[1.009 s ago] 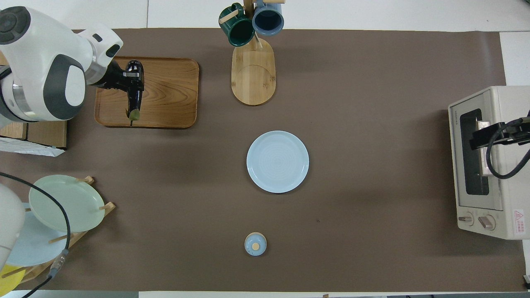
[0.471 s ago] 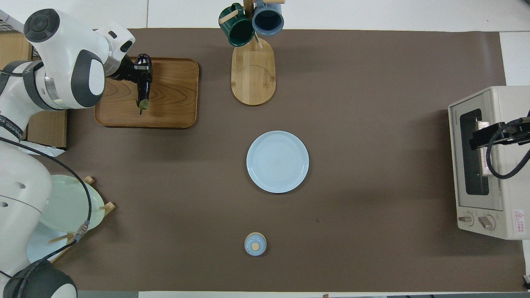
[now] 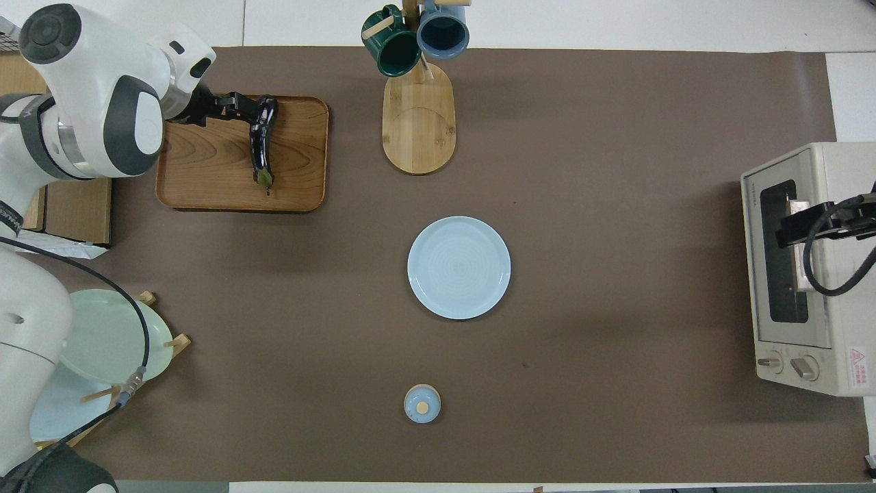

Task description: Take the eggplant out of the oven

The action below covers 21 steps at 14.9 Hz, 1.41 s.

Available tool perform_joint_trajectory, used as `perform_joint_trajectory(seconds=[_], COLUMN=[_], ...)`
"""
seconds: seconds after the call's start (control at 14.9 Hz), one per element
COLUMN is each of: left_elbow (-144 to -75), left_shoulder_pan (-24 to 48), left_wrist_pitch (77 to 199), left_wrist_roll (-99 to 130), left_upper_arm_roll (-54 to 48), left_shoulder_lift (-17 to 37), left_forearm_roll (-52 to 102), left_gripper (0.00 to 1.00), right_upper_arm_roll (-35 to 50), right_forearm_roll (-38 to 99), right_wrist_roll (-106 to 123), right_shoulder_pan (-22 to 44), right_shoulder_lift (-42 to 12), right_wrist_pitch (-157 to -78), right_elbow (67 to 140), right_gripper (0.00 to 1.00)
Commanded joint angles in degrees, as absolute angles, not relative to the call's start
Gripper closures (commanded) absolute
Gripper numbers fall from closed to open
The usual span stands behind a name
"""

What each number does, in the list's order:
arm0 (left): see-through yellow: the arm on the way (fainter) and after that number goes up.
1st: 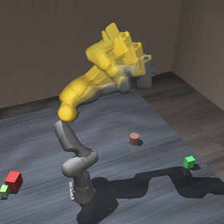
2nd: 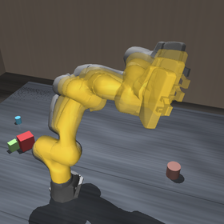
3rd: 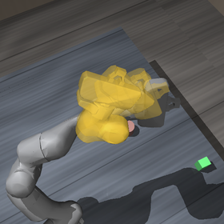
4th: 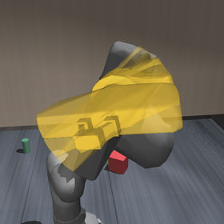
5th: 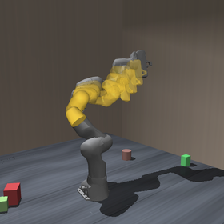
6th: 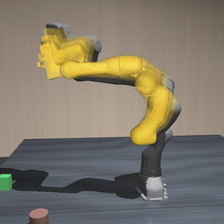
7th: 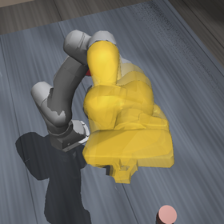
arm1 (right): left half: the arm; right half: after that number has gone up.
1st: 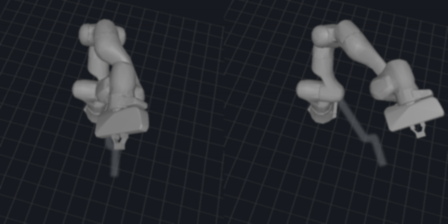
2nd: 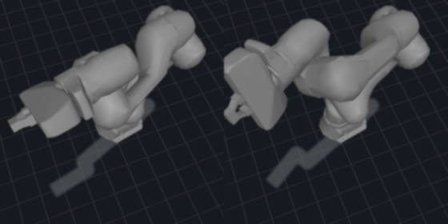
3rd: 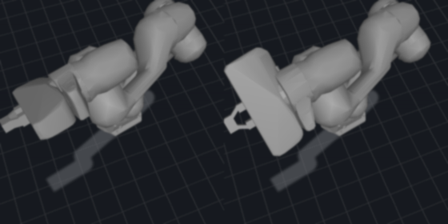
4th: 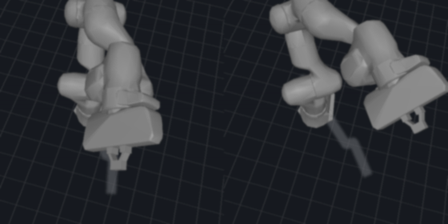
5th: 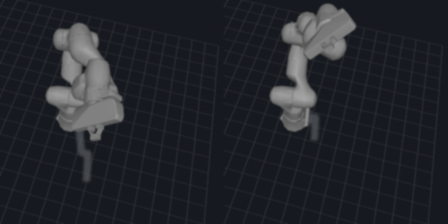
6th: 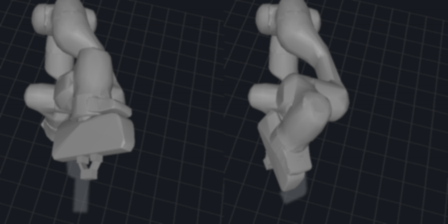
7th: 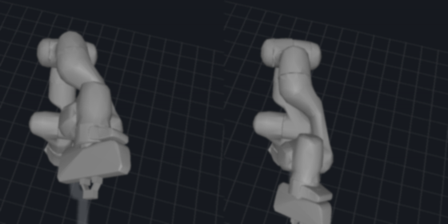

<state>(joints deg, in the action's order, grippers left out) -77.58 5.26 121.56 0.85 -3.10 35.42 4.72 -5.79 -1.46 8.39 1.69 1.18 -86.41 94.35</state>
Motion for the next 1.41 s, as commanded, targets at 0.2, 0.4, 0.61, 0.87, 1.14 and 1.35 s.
perform_joint_trajectory(seconds=[0.2, 0.4, 0.61, 0.87, 1.14, 1.35], left_elbow=[-79.7, -80.2, -83.0, -93.9, -99.0, -96.6], left_shoulder_pan=[4.7, 4.7, 4.0, 4.0, 4.2, 4.2], left_wrist_pitch=[103.1, 93.0, 86.5, 85.0, 92.5, 91.7], left_wrist_roll=[0.9, 1.6, 1.5, 1.9, 3.3, 3.3], left_upper_arm_roll=[-2.7, -2.6, -2.4, -2.4, -2.3, -2.3], left_shoulder_lift=[20.5, 13.2, 6.8, -2.2, -3.4, -2.1], left_forearm_roll=[3.7, 1.5, 1.4, 1.4, 1.7, 1.5], left_gripper=[0.00, 0.00, 0.00, 0.00, 0.00, 0.00], right_upper_arm_roll=[-5.5, -5.5, -5.5, -5.5, -5.5, -5.5], right_forearm_roll=[-0.4, -0.4, -0.4, -0.4, -0.4, -0.4], right_wrist_roll=[7.6, 7.5, 7.5, 7.5, 7.6, 7.6], right_shoulder_pan=[1.7, 1.8, 1.8, 1.8, 1.8, 1.8], right_shoulder_lift=[2.3, 2.3, 2.3, 2.3, 2.3, 2.3], right_wrist_pitch=[-87.4, -87.4, -87.4, -87.4, -87.4, -87.4], right_elbow=[95.4, 95.4, 95.4, 95.4, 95.4, 95.4], right_gripper=[0.00, 0.00, 0.00, 0.00, 0.00, 0.00])
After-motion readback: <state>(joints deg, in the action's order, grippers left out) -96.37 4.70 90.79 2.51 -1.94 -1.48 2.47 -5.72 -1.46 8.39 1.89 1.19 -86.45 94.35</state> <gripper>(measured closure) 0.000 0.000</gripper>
